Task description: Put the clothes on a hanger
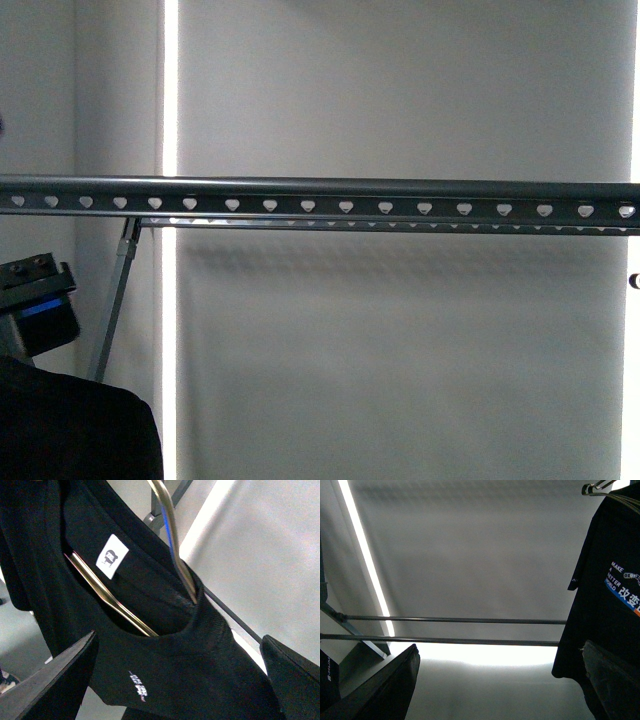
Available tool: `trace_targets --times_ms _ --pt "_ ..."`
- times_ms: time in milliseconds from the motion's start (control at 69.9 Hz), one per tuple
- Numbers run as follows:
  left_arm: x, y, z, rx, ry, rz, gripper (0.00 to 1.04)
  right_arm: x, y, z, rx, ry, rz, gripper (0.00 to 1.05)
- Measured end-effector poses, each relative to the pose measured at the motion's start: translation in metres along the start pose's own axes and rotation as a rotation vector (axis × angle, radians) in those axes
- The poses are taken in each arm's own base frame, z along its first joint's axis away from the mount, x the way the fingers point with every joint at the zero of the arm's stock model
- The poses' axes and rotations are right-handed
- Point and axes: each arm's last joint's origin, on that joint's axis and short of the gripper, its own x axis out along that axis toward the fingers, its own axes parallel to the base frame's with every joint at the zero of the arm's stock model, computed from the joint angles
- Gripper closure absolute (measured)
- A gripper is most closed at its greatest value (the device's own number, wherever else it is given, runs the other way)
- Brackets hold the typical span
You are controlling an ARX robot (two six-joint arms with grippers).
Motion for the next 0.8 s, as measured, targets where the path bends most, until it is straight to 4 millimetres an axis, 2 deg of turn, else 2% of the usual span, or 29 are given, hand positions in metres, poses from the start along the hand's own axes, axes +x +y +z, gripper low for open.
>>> trace_targets --times_ms 143,229,601,716,802 --pt "0.008 -0.031 -0.007 -0.040 0.009 0.008 0.07 0.000 0.000 0.000 0.000 0.000 0.000 0.07" --pt "0.012 -0.041 -0.014 -0.043 0.015 0.011 0.07 0.000 0.000 0.000 0.000 0.000 0.000 0.07" --pt "0.037 -0.060 -0.030 -0.064 0.047 0.064 0.07 0.000 0.000 0.000 0.000 0.000 0.000 0.07" --pt "0.041 -0.060 -0.033 -0.054 0.035 0.101 0.23 0.000 0.000 0.000 0.000 0.000 0.000 0.07" --pt "0.040 -0.060 -0.034 -0.054 0.030 0.119 0.41 0.000 0.000 0.000 0.000 0.000 0.000 0.07"
